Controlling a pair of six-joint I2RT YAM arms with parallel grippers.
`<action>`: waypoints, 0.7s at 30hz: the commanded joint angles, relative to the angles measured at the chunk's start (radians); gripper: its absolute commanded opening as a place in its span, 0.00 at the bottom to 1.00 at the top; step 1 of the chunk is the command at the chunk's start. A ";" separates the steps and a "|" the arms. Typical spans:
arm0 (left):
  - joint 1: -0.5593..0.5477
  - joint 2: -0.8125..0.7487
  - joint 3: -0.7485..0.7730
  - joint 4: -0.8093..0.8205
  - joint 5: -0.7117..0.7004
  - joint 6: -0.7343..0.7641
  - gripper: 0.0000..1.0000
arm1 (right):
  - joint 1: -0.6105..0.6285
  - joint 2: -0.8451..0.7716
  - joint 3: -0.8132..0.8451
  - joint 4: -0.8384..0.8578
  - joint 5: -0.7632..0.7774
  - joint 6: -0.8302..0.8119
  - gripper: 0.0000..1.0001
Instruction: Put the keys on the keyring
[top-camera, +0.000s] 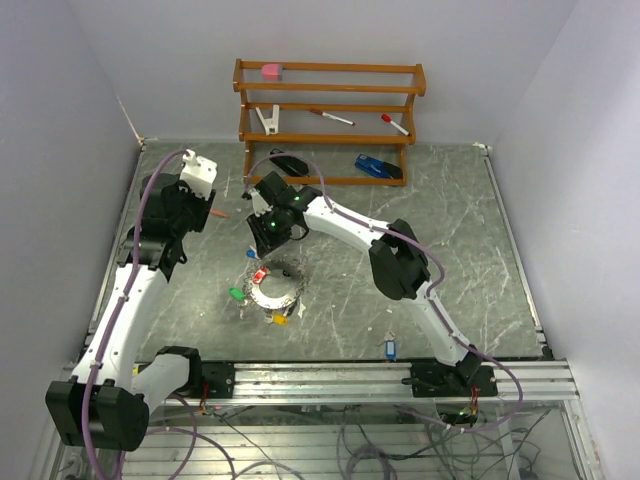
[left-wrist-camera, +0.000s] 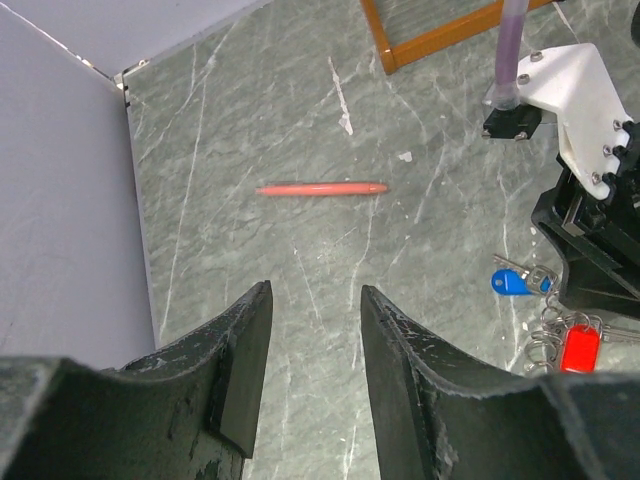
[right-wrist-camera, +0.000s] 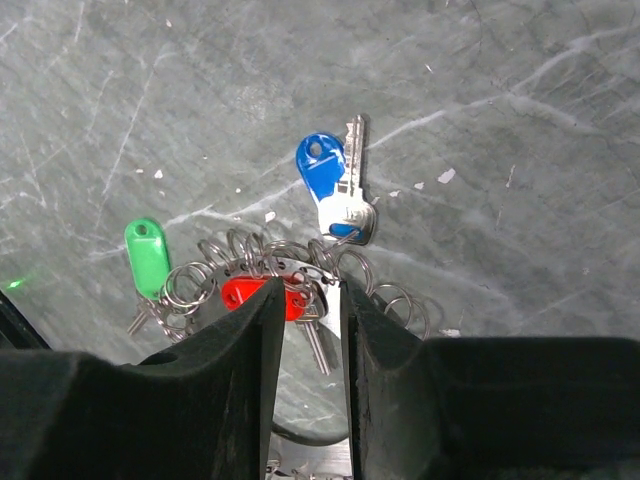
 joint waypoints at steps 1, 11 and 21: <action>0.009 -0.025 -0.011 0.035 0.016 0.004 0.51 | -0.006 0.016 -0.017 0.026 -0.006 -0.031 0.28; 0.020 -0.029 -0.024 0.048 0.023 -0.002 0.51 | 0.005 0.047 -0.028 0.067 -0.024 -0.053 0.28; 0.029 -0.034 -0.034 0.059 0.024 -0.008 0.51 | 0.028 0.050 -0.054 0.092 -0.034 -0.048 0.07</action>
